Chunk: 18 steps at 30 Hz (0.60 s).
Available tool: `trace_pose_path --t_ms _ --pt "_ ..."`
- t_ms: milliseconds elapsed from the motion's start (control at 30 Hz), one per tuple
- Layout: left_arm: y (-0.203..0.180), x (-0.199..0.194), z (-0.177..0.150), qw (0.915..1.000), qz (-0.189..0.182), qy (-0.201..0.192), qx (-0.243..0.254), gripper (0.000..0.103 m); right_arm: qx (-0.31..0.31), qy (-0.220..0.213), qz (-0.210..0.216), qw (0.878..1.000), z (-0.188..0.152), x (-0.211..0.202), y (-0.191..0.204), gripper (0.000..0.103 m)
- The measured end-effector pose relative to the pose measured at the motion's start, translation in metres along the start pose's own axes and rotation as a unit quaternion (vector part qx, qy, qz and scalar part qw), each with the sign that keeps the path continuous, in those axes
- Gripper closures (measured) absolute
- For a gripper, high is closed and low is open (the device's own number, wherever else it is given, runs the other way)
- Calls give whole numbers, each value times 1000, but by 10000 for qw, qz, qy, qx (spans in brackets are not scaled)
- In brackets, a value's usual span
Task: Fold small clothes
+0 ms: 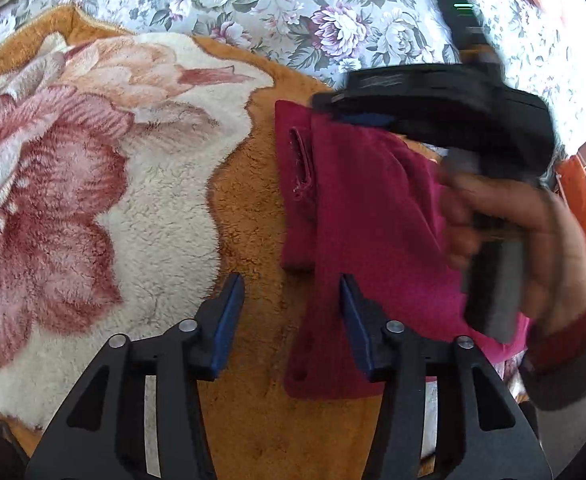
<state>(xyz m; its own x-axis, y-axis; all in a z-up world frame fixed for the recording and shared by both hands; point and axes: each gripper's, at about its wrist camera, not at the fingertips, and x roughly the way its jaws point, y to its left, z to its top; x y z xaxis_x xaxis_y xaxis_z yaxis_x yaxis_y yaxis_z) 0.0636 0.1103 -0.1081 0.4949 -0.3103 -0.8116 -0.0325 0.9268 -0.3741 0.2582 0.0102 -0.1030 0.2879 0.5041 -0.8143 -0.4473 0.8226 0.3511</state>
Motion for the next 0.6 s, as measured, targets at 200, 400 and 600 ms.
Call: trace_pose_path --t_ms 200,400,600 --pt "5 1 -2 9997 -231 3 -128 49 -370 337 -144 9986 8 19 8 74" --pt "-4 -6 -7 9997 -245 27 -22 41 23 167 438 9989 1 -39 -4 64" --pt "-9 -10 -13 10000 -68 32 -36 38 -11 398 394 9984 -20 -36 -4 64"
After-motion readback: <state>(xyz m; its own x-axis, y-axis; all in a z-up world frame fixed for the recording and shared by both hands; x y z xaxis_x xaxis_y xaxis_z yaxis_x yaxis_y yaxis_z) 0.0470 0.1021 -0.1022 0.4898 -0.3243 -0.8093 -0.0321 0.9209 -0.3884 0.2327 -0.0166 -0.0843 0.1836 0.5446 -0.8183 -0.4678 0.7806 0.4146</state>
